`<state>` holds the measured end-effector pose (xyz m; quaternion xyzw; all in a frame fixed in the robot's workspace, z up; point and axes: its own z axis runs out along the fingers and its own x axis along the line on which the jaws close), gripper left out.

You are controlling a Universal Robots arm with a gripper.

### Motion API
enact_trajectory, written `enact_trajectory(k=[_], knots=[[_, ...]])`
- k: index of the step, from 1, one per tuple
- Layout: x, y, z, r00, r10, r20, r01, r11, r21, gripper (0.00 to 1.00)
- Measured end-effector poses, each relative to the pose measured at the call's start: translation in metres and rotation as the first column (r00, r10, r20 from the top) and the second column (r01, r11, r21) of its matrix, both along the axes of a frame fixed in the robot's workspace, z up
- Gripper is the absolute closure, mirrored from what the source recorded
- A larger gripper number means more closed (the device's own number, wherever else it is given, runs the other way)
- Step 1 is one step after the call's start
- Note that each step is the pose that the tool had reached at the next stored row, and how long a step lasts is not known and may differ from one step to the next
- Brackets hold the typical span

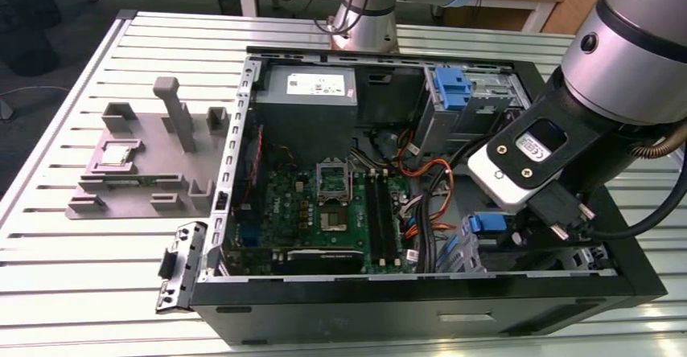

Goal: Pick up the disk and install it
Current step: 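Insert the disk into the insertion slot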

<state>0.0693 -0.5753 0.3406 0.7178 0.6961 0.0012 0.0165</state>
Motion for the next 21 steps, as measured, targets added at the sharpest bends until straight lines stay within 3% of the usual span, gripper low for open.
enact_trajectory(k=[7,17,21], knots=[[0.0000,0.0000,0.0000,1.0000,0.000,0.0001,0.000,1.0000,0.0000,0.51],[0.0000,0.0000,-0.0001,1.0000,0.000,0.0000,0.000,1.0000,-0.0001,0.90],[0.0000,0.0000,-0.0001,1.0000,0.000,0.0001,0.000,1.0000,-0.0001,0.90]])
